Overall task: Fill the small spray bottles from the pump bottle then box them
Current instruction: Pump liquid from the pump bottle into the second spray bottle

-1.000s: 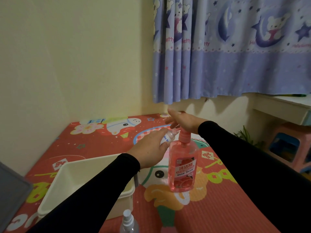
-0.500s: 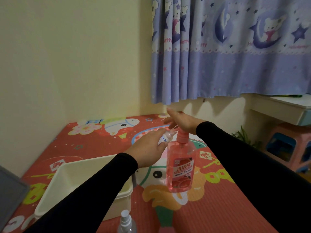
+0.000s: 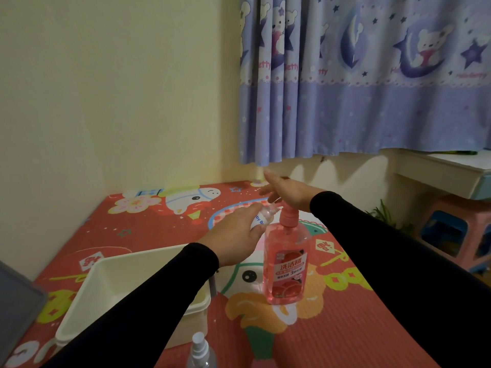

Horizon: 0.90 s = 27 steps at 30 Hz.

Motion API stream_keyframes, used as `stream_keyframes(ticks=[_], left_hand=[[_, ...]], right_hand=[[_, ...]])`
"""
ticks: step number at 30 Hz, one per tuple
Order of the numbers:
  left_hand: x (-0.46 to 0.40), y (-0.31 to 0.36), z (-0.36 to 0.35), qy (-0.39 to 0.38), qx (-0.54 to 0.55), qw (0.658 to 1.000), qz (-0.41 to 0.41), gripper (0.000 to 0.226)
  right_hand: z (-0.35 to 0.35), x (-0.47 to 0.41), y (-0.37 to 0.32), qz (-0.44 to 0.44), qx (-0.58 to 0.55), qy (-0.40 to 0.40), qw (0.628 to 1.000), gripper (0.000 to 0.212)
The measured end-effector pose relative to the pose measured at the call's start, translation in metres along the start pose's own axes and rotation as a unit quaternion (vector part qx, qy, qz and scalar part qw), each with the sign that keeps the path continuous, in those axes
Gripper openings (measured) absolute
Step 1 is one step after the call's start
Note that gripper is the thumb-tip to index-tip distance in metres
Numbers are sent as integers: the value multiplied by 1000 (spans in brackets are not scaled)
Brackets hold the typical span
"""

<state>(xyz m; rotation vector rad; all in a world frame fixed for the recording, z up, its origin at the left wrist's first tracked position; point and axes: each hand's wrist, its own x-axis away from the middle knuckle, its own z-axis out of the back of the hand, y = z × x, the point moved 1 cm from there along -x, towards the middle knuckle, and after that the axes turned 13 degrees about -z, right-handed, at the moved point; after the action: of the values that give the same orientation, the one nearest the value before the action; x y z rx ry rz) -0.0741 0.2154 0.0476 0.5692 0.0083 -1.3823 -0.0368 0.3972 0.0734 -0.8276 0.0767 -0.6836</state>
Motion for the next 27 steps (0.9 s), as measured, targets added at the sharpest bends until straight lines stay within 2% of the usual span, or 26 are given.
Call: stream_keyframes(ticks=[4, 10, 16, 21, 27], left_hand=[[-1, 0, 5, 0, -4, 1000, -2, 37], [-3, -1, 4, 12, -6, 1000, -4, 39], [0, -6, -4, 8, 16, 1000, -3, 36], [2, -6, 0, 25, 41, 999, -3, 34], [3, -2, -1, 51, 73, 996, 15, 25]], right_hand=[[5, 4, -4, 2, 2, 12, 1000, 73], [10, 5, -7, -2, 13, 12, 1000, 83], [2, 3, -2, -7, 12, 9, 1000, 80], [9, 12, -8, 1, -2, 46, 999, 91], [13, 24, -13, 29, -24, 88, 995, 75]])
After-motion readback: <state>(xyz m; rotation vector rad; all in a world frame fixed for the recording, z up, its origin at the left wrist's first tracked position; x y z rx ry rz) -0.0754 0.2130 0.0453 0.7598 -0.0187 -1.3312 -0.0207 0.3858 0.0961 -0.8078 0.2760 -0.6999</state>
